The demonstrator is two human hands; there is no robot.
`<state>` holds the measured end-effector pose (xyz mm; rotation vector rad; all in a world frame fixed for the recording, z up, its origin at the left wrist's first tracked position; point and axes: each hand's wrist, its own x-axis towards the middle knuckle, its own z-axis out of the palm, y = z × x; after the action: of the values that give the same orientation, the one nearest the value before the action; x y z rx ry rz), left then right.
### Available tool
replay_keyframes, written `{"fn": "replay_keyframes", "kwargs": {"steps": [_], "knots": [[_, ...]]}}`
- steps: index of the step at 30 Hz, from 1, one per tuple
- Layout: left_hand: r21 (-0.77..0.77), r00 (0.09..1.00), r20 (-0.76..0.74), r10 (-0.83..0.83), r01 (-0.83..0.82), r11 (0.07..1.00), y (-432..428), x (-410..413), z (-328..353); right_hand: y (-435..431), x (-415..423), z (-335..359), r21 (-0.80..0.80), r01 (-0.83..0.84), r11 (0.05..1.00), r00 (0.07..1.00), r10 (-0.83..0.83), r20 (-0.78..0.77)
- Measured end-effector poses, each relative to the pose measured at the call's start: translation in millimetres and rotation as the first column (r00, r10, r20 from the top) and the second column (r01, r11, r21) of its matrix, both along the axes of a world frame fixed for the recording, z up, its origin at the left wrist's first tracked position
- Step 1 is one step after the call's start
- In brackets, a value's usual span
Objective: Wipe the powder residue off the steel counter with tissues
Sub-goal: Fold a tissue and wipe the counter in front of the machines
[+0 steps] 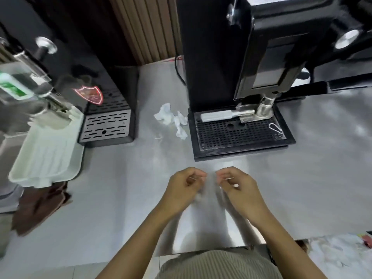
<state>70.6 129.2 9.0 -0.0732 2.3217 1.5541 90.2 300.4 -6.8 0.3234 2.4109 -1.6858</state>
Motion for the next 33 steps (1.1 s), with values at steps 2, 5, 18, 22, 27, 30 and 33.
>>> {"fn": "replay_keyframes", "kwargs": {"steps": [2,5,18,22,27,30,33], "knots": [[0.007,1.0,0.01,0.029,-0.029,1.0,-19,0,-1,-20,-7,0,-0.032,-0.031,0.999,0.999,0.03,-0.014],[-0.006,0.999,-0.011,0.048,-0.048,0.999,-40,-1,-4,-47,-13,-2,-0.037,-0.068,0.997,0.997,0.068,-0.028],[0.013,0.969,-0.063,0.24,-0.24,0.971,-94,-59,-9,-128,-137,16,0.514,-0.249,0.821,0.948,0.316,-0.047],[0.037,0.934,-0.082,0.348,-0.346,0.937,-104,-90,-8,-151,-179,7,0.649,-0.357,0.671,0.931,0.314,0.188],[-0.014,0.916,-0.166,0.366,-0.374,0.927,-112,-126,-14,-153,-186,1,0.747,-0.329,0.578,0.94,0.272,0.204],[-0.099,0.92,-0.213,0.329,-0.355,0.929,-109,-151,-26,-144,-178,-3,0.732,-0.301,0.611,0.95,0.261,0.172],[-0.204,0.921,-0.297,0.252,-0.32,0.925,-99,-179,-36,-137,-165,-5,0.679,-0.279,0.679,0.955,0.269,0.124]]}}
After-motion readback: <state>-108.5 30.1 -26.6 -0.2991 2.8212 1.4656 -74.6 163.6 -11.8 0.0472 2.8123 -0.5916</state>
